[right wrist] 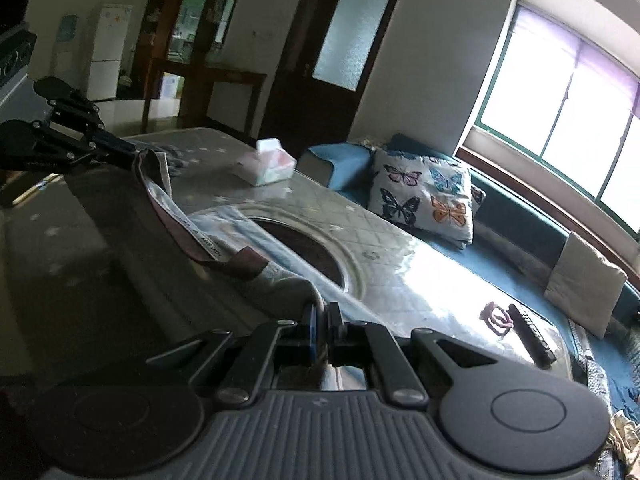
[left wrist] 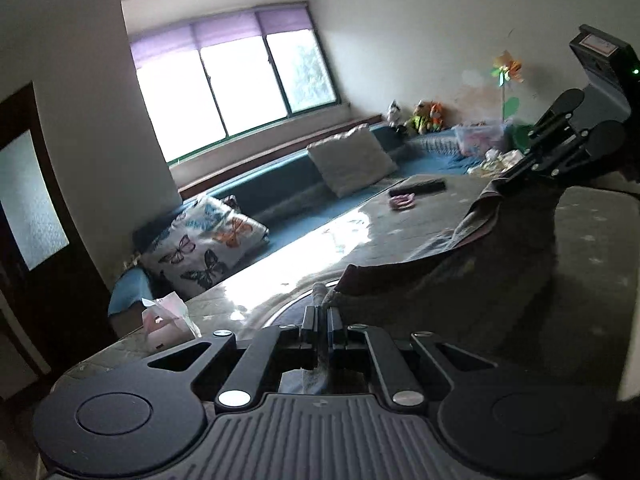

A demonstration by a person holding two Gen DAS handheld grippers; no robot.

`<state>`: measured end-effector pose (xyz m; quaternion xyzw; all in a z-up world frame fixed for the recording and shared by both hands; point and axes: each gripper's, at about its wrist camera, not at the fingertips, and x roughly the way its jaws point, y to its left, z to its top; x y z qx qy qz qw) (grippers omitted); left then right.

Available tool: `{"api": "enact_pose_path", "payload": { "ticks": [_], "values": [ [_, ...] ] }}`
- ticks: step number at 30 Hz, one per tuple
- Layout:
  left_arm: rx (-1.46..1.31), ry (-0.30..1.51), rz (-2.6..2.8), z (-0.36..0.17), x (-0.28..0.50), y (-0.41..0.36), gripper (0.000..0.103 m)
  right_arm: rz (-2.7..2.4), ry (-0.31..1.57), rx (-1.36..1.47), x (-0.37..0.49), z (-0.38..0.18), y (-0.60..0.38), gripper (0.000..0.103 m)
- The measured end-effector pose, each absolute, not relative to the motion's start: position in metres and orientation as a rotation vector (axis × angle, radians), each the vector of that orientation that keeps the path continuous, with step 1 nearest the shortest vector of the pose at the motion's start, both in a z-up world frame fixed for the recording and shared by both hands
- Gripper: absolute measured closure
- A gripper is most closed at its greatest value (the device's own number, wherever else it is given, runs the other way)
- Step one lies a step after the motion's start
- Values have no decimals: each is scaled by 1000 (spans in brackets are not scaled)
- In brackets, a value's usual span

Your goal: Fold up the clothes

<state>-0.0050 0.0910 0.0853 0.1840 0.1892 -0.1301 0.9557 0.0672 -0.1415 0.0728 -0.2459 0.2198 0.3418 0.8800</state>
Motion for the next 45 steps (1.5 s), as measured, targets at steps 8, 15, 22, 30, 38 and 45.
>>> {"api": "enact_pose_path", "payload": {
  "ticks": [8, 15, 22, 30, 38, 45],
  "values": [
    [328, 542, -268, 61, 115, 108, 99, 657, 595, -470, 177, 38, -112, 99],
    [292, 662, -254, 15, 186, 115, 98, 595, 720, -400, 246, -20, -102, 97],
    [212, 671, -104, 8, 199, 138, 92, 478, 690, -233, 270, -30, -125, 89],
    [139, 661, -267, 29, 161, 144, 91, 593, 723, -251, 244, -22, -119, 87],
    [66, 780, -114, -7, 207, 157, 89, 496, 786, -134, 273, -50, -134, 87],
    [-8, 772, -45, 0, 208, 169, 90, 444, 756, -115, 275, -42, -143, 87]
  ]
}}
